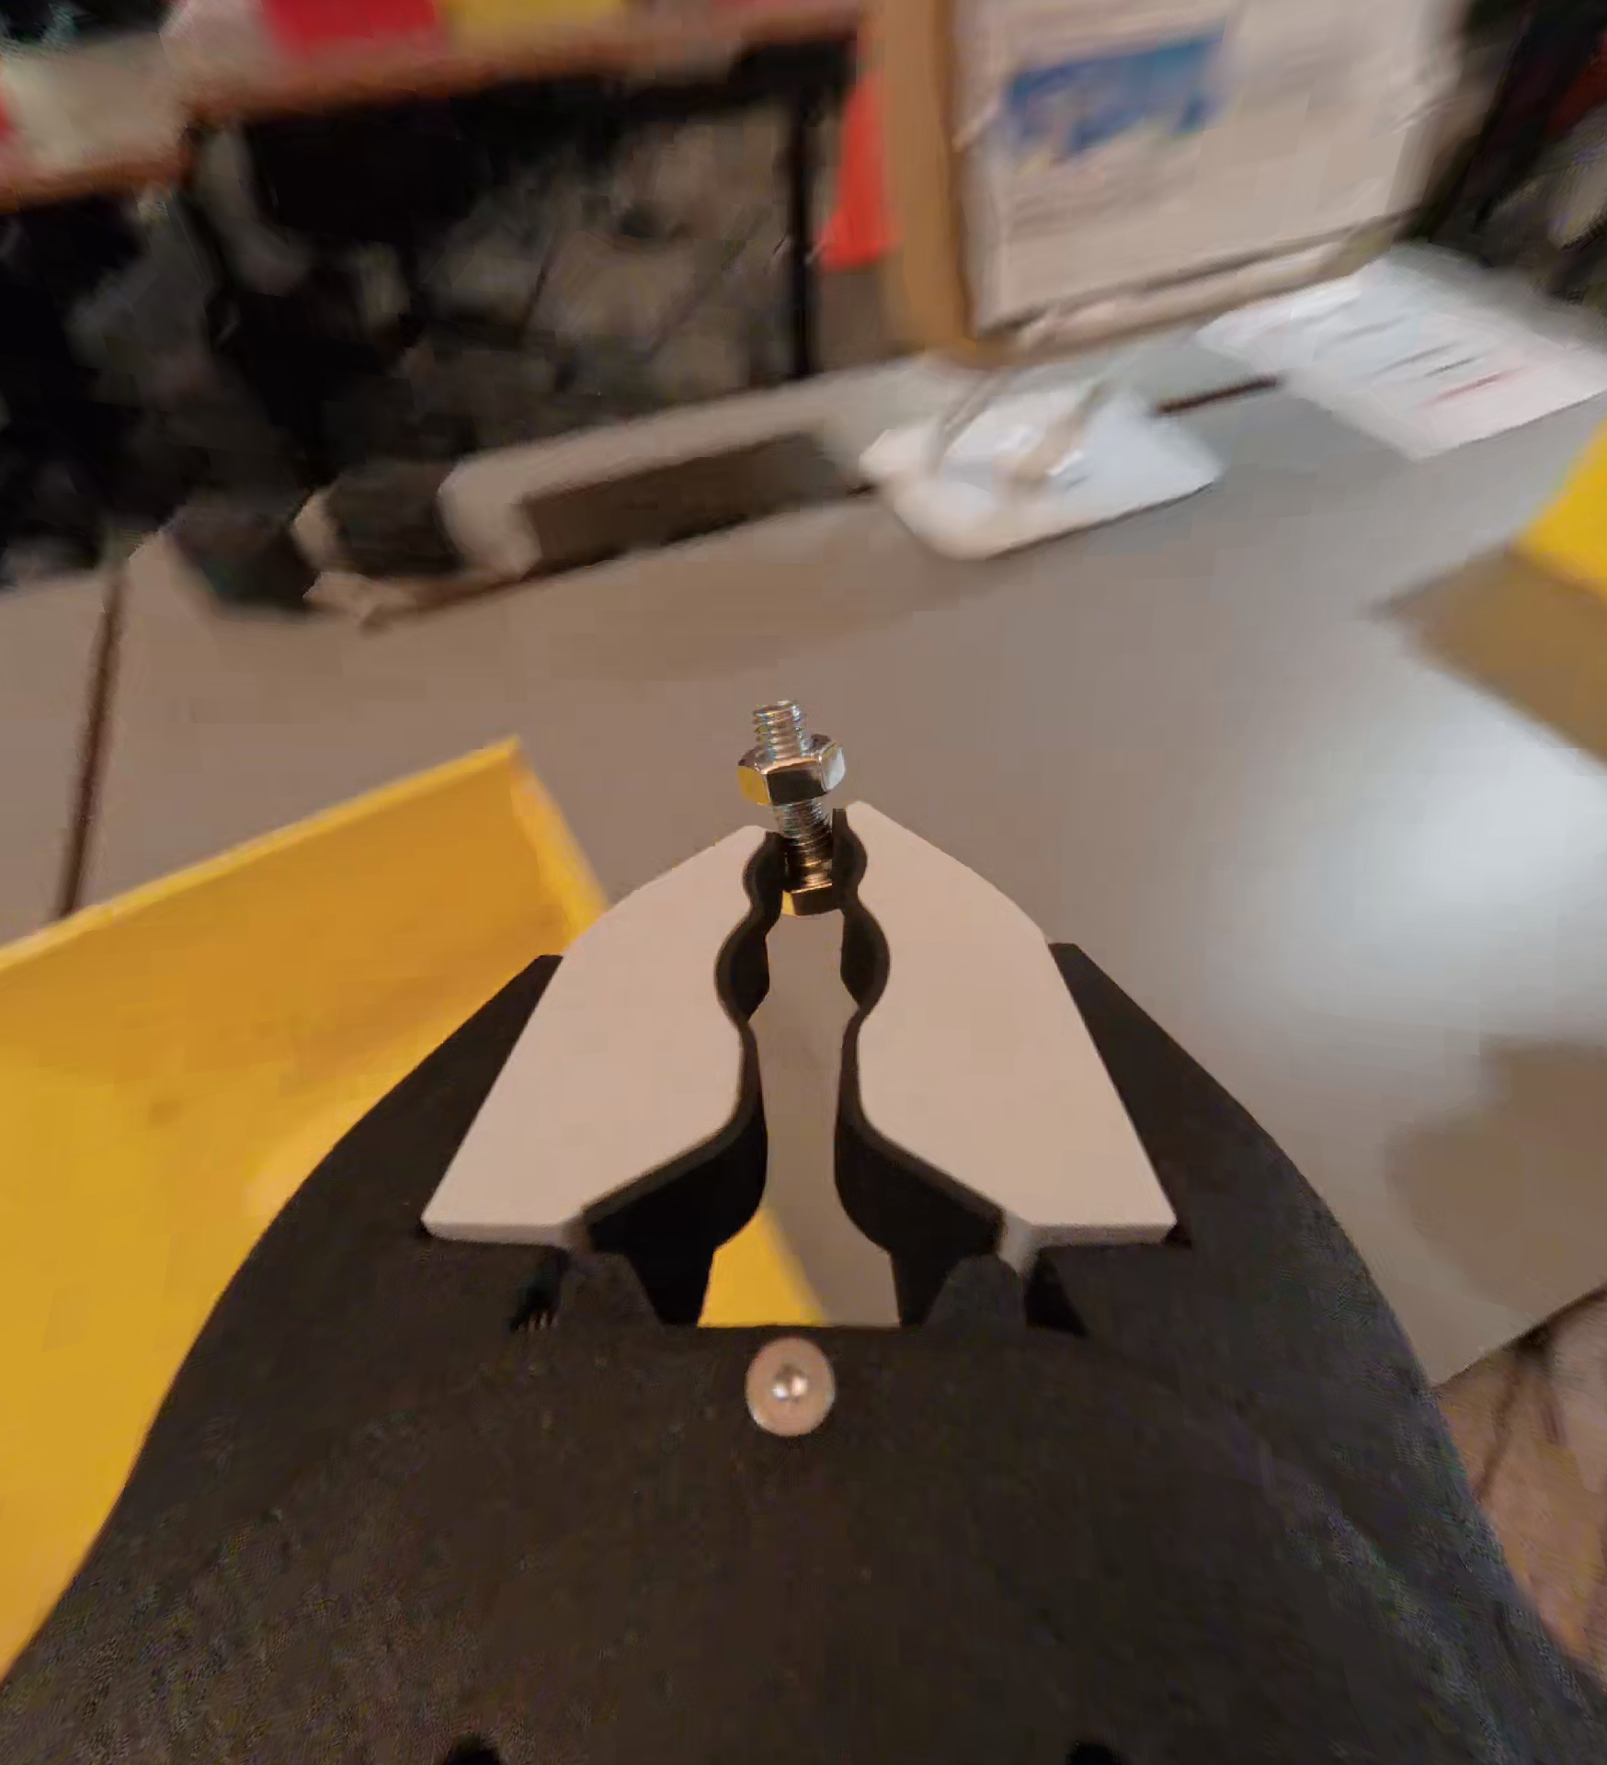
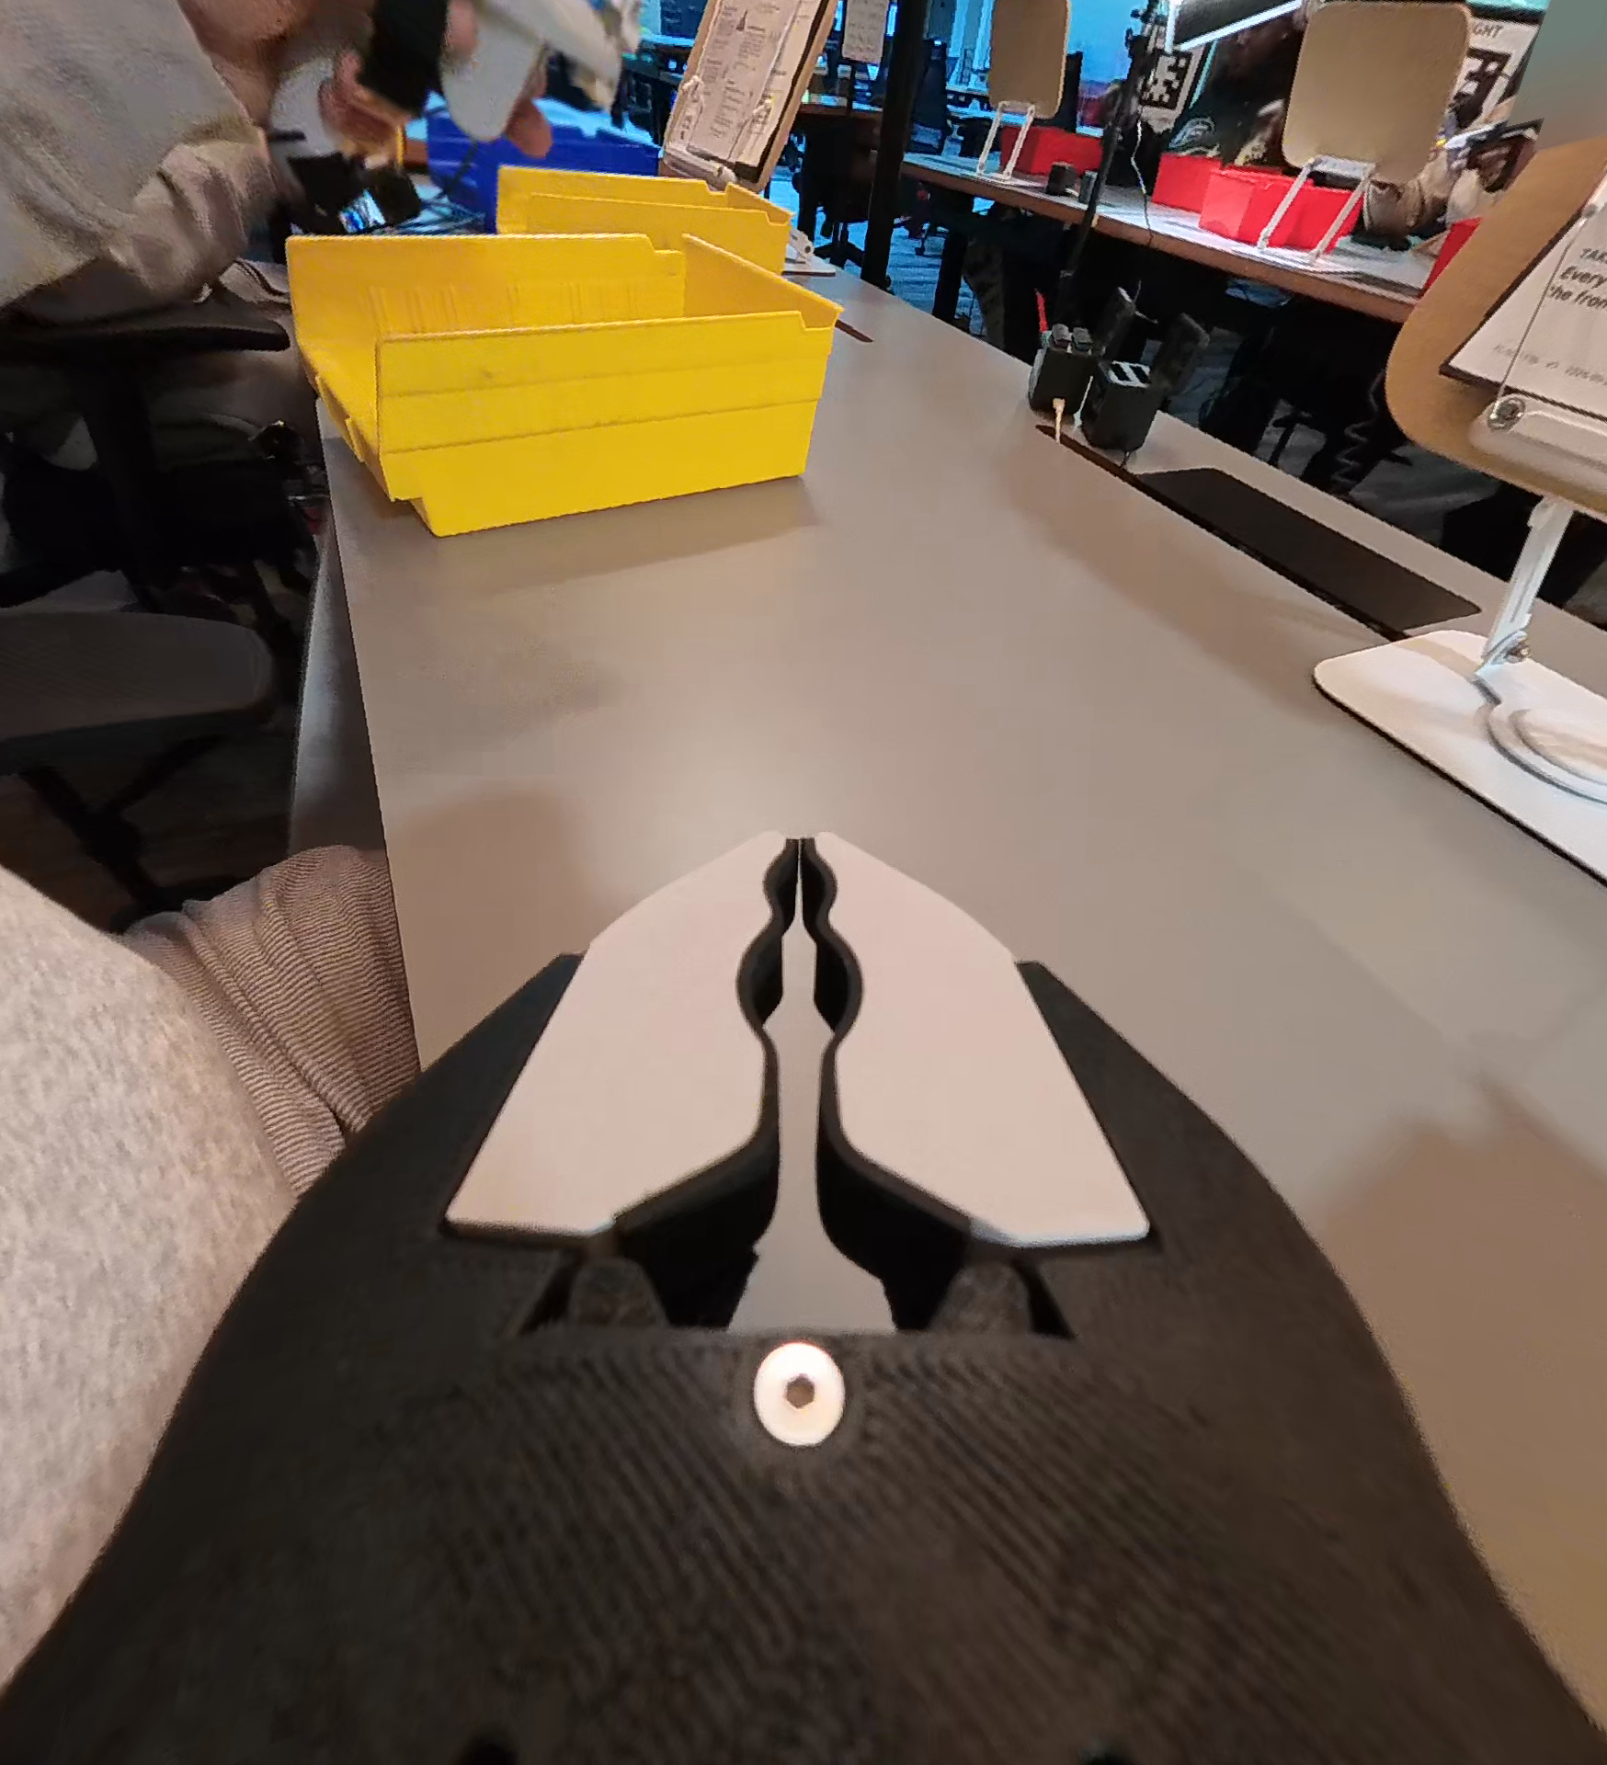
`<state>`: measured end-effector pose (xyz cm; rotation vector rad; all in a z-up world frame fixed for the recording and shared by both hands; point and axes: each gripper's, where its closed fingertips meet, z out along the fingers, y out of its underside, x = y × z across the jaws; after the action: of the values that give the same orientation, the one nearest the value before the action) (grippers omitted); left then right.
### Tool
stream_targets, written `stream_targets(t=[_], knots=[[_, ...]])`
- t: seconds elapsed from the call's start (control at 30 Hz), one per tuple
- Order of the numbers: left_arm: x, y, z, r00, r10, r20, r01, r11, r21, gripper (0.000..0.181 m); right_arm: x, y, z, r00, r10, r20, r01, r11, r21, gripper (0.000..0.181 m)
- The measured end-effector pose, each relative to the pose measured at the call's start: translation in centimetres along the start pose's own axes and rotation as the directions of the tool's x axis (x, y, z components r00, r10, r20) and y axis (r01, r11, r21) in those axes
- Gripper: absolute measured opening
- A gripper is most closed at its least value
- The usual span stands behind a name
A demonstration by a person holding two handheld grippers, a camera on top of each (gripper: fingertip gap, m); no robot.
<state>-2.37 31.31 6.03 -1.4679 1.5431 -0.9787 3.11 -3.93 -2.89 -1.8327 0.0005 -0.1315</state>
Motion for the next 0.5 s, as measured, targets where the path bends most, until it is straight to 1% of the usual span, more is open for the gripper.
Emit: stream_targets(t=[0.03,0.1,0.13,0.2,0.3,0.33,0.4,0.43,0.5], knots=[[2.9,-1.6,0.6,0.998,0.032,-0.051,-0.029,0.997,0.065,0.012,0.1,-0.1,-0.1,1.0,0.006,-0.003,-0.006,1.0,0.005,0.0],[8.8,-3.5,2.3,0.983,0.102,-0.15,-0.075,0.982,0.172,0.012,0.2,-0.2,-0.3,1.0,0.018,-0.01,-0.018,1.0,0.017,0.0],[11.8,-3.8,3.4,0.972,0.12,-0.204,-0.077,0.975,0.209,0.012,0.3,-0.2,-0.6,1.0,0.022,-0.017,-0.022,0.999,0.024,0.0],[17.7,-3.6,5.6,0.937,0.137,-0.321,-0.051,0.964,0.262,0.012,0.6,-0.3,-1.1,0.999,0.024,-0.038,-0.023,0.999,0.031,0.0],[25.3,-2.3,8.6,0.866,0.118,-0.485,0.035,0.955,0.295,0.012,1.4,-0.6,-2.0,0.997,0.025,-0.075,-0.021,0.999,0.049,0.0],[27.4,-1.8,9.6,0.845,0.092,-0.527,0.077,0.954,0.29,0.012,1.7,-0.6,-2.3,0.996,0.03,-0.084,-0.025,0.998,0.055,0.0],[31.3,-0.2,11.2,0.787,0.033,-0.616,0.147,0.96,0.239,0.012,2.2,-0.8,-2.8,0.995,0.054,-0.086,-0.047,0.996,0.074,0.002],[32.9,0.7,11.9,0.767,0.019,-0.642,0.16,0.962,0.219,0.012,2.5,-0.8,-3.0,0.994,0.073,-0.085,-0.066,0.994,0.083,0.005],[35.5,2.9,12.3,0.743,0.067,-0.666,0.087,0.977,0.195,0.012,2.5,-0.8,-3.2,0.993,0.106,-0.059,-0.1,0.99,0.098,0.012]])
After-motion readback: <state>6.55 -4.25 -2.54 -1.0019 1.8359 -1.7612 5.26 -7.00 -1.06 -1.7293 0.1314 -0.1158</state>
